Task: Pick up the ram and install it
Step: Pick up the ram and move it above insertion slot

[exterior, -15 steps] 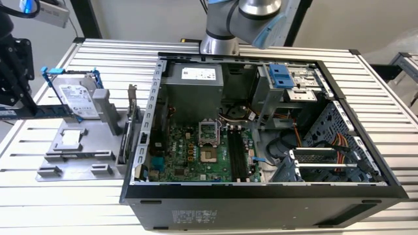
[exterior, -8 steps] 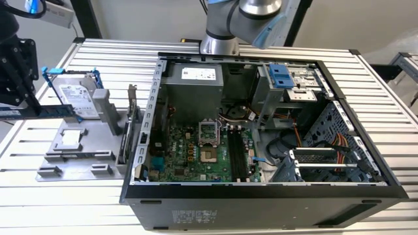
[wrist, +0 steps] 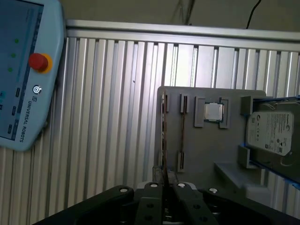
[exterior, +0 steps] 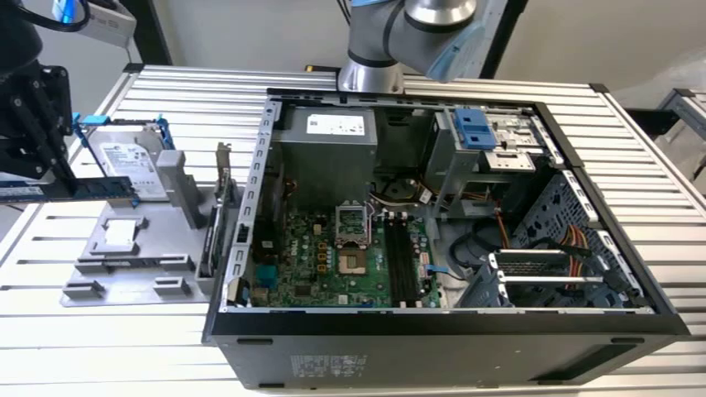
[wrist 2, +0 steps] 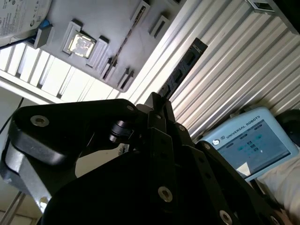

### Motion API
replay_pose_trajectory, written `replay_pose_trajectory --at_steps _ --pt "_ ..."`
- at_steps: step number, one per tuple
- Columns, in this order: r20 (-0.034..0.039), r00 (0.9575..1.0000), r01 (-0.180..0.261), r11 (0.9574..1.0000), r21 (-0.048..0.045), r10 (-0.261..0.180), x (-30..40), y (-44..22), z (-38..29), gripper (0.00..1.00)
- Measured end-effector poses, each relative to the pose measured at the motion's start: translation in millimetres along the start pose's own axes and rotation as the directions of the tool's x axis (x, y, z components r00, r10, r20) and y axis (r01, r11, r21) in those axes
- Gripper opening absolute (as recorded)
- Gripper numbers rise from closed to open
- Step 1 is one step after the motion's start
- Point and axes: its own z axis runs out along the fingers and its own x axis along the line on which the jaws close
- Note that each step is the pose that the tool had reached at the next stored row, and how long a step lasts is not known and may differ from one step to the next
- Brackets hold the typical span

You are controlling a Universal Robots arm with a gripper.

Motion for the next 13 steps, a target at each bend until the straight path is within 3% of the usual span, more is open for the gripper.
replay_pose_trajectory --at_steps 8,13 --pt "0.0000 1.0000 0.000 1.0000 0.0000 0.000 0.5 -7.1 -0.3 0.00" --pt "0.0000 1.0000 0.000 1.0000 0.0000 0.000 0.6 -7.9 -0.3 0.00"
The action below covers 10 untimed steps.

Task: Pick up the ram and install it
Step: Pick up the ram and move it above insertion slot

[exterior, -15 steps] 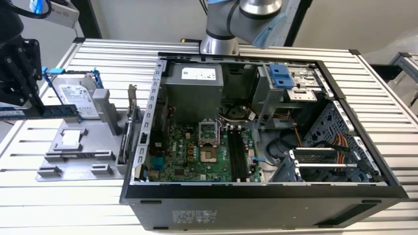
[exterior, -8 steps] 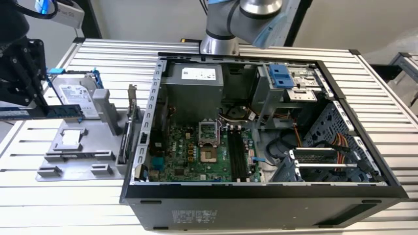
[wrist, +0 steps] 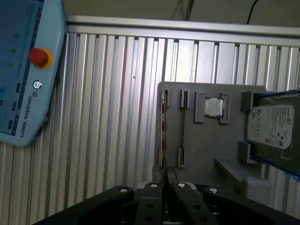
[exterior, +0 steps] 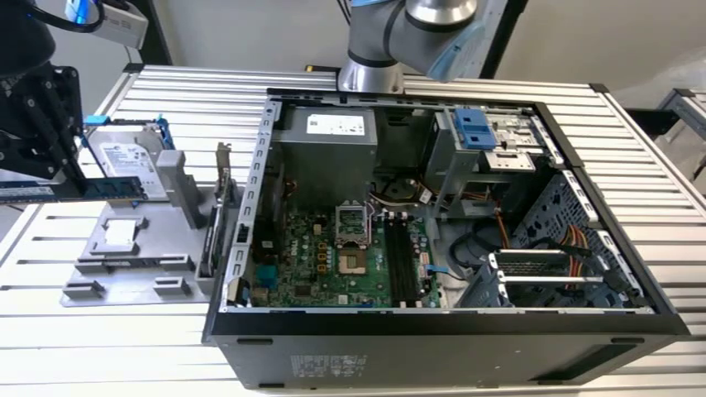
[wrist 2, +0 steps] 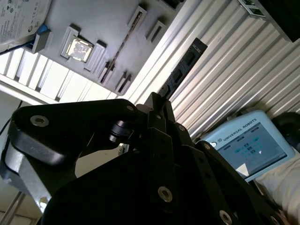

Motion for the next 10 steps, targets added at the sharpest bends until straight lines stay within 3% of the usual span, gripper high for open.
replay_pose_trajectory --at_steps 10 --pt "0.0000 1.0000 0.000 1.0000 0.0000 0.000 0.3 -5.0 -0.2 0.00"
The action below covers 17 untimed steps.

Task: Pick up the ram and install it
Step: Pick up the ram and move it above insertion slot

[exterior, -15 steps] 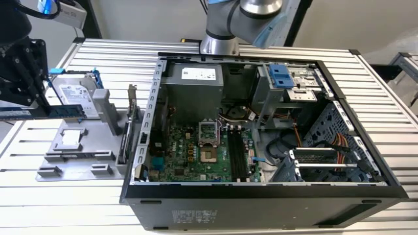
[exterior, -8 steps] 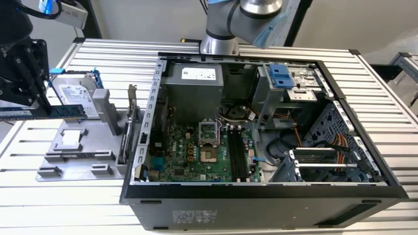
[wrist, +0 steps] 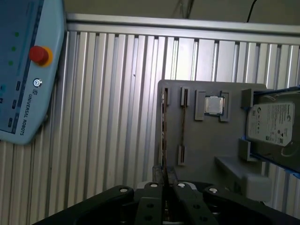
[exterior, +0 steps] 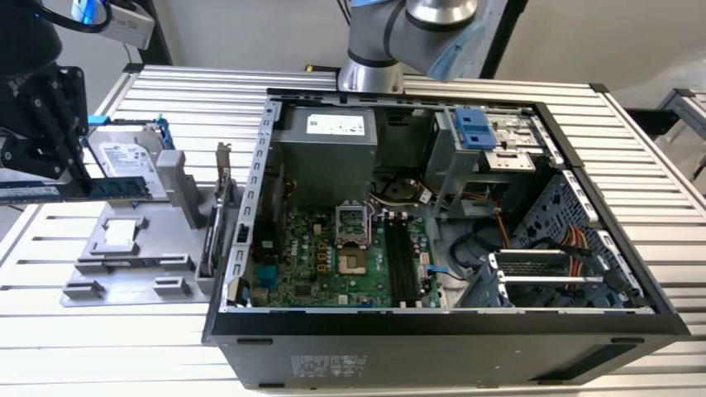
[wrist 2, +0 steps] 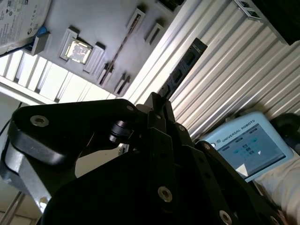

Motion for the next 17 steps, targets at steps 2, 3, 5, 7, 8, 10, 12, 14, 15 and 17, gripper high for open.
replay_pose_trajectory --at_steps 2,3,5,7,8,10,12,14,15,17 --pt "-0.0001 1.0000 0.000 1.0000 -0.0001 0.000 0.1 -2.0 -0.1 0.00" --pt "0.0000 1.0000 0.000 1.0000 0.0000 0.000 0.2 -2.9 -0.2 0.00" --pt "0.0000 1.0000 0.000 1.0000 0.0000 0.000 0.3 -4.9 -0.2 0.00" --pt "0.0000 1.0000 0.000 1.0000 0.0000 0.000 0.5 -7.0 -0.3 0.00" --pt "0.0000 1.0000 0.000 1.0000 -0.0001 0.000 0.6 -8.1 -0.3 0.00" --pt "0.0000 1.0000 0.000 1.0000 -0.0001 0.000 0.7 -10.0 -0.4 0.00" --pt "0.0000 1.0000 0.000 1.0000 0.0000 0.000 0.8 -12.0 -0.5 0.00" --pt "0.0000 1.0000 0.000 1.0000 -0.0001 0.000 1.0 -14.0 -0.6 0.00" --pt "0.0000 1.0000 0.000 1.0000 -0.0001 0.000 1.1 -15.0 -0.6 0.00" --pt "0.0000 1.0000 0.000 1.0000 -0.0001 0.000 1.2 -16.8 -0.7 0.00"
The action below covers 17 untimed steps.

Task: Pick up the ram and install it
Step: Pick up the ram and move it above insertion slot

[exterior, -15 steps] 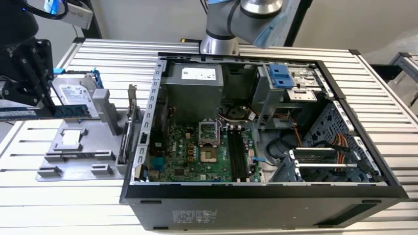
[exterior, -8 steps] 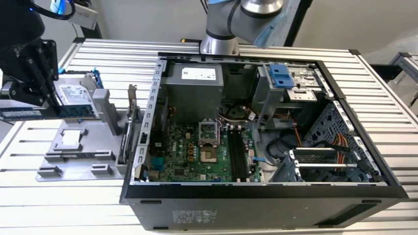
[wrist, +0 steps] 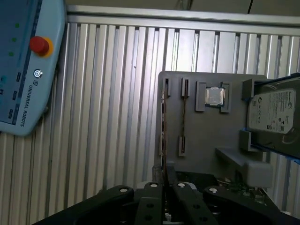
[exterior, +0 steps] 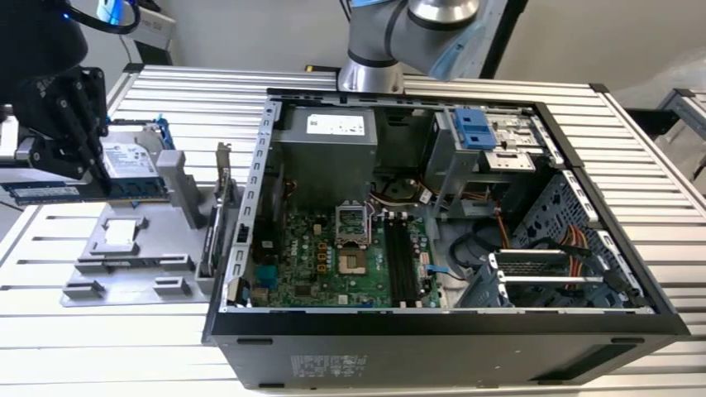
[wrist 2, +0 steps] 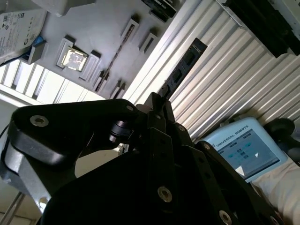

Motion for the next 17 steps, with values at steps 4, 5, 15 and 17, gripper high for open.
replay_pose_trajectory --at_steps 4,5,15,17 --pt "0.0000 1.0000 0.000 1.0000 0.0000 0.000 0.3 -3.7 -0.1 0.00" --pt "0.0000 1.0000 0.000 1.0000 0.0000 0.000 0.3 -4.5 -0.2 0.00" --pt "0.0000 1.0000 0.000 1.0000 0.0000 0.000 0.9 -12.4 -0.5 0.00" --pt "0.0000 1.0000 0.000 1.0000 0.0000 0.000 1.0 -13.9 -0.5 0.00"
